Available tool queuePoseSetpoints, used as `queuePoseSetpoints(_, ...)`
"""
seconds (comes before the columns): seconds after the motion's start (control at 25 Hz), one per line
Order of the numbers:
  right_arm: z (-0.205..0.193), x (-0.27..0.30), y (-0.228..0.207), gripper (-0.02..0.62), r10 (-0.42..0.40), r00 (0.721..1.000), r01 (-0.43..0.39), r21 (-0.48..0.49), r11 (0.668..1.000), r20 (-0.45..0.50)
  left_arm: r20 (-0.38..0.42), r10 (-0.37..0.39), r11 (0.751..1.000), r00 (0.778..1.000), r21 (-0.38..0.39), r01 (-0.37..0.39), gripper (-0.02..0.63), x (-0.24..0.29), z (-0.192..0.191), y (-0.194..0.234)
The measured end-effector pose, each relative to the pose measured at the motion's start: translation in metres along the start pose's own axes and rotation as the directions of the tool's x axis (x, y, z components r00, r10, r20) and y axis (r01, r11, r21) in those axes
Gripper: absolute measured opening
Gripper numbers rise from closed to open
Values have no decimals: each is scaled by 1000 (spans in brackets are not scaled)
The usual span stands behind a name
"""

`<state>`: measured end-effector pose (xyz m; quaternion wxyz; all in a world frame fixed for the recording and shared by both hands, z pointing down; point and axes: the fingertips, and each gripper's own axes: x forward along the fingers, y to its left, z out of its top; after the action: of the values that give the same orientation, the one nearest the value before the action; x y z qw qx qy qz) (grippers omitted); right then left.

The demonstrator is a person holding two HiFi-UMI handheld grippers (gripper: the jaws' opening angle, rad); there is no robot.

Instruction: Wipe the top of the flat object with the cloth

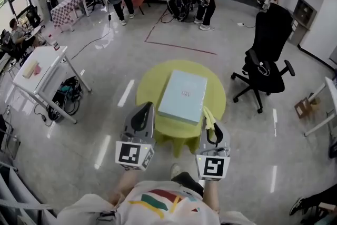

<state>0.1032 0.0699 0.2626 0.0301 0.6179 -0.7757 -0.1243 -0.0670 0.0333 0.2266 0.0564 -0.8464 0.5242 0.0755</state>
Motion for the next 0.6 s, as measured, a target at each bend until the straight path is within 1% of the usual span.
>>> queuePoseSetpoints(0.2, -9, 38, -31, 29, 68, 997, -67, 39, 997, -24, 3, 26, 1000, 1000, -2, -26, 15, 48, 1, -1)
queuePoseSetpoints(0.28, -9, 52, -39, 29, 82, 996, -81, 30, 996, -21, 3, 41, 999, 999, -16, -41, 15, 61, 1, 2)
queuePoseSetpoints(0.36, -10, 63, -44, 29, 92, 995, -92, 23, 996, -24, -14, 52, 998, 999, -44, -53, 15, 74, -6, 5)
queuePoseSetpoints(0.48, -10, 75, -50, 29, 91, 995, -90, 45, 995, -30, -36, 49, 996, 998, -78, -52, 14, 91, -15, 8)
queuePoseSetpoints(0.6, -5, 87, -58, 29, 62, 998, -61, 58, 996, -13, -20, 17, 998, 1000, -57, -18, 15, 113, -12, 8)
